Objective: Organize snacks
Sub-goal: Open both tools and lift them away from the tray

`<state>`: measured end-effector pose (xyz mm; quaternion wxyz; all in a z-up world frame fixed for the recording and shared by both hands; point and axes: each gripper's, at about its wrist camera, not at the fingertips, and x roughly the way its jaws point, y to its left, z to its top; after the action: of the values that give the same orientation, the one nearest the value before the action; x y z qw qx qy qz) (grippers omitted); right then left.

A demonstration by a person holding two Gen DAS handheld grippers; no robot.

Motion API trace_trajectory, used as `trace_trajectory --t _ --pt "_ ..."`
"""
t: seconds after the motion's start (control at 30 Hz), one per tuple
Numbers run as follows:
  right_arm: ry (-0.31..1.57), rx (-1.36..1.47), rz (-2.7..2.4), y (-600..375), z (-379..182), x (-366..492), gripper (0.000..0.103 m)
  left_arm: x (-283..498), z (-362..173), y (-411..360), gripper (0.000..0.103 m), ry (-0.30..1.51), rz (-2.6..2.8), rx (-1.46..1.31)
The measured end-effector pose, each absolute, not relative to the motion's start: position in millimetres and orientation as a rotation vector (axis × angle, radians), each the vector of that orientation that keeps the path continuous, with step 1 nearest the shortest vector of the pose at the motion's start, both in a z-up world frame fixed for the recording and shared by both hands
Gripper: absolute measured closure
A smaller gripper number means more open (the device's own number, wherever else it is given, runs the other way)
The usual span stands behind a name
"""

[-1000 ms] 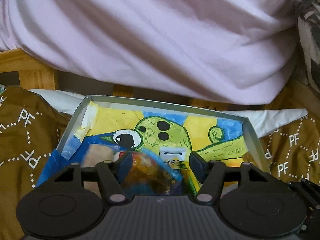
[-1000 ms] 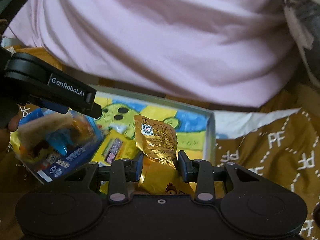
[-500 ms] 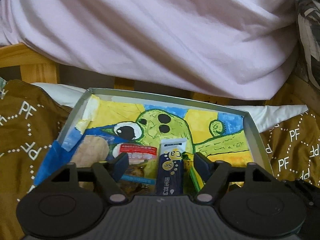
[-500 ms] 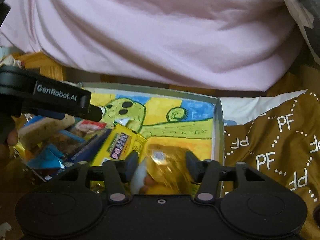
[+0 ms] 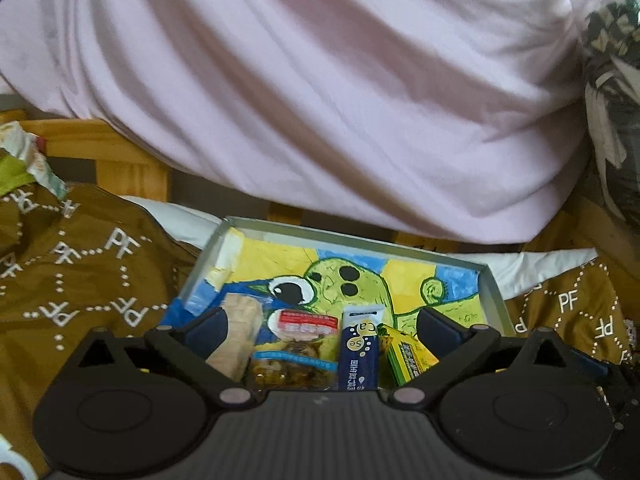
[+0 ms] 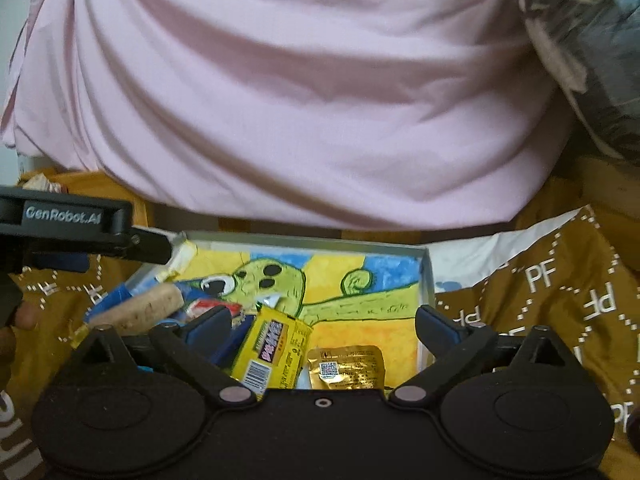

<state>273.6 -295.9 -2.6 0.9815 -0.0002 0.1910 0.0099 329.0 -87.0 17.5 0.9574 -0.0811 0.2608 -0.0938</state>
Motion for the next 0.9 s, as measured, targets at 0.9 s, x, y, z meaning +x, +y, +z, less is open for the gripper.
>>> trace_trajectory --t 0.9 --pt "0.226 0.045 0.043 -274.9 52.0 141.7 0.001 193.2 42.9 -43.2 0.000 0.408 -0.092 -0.104"
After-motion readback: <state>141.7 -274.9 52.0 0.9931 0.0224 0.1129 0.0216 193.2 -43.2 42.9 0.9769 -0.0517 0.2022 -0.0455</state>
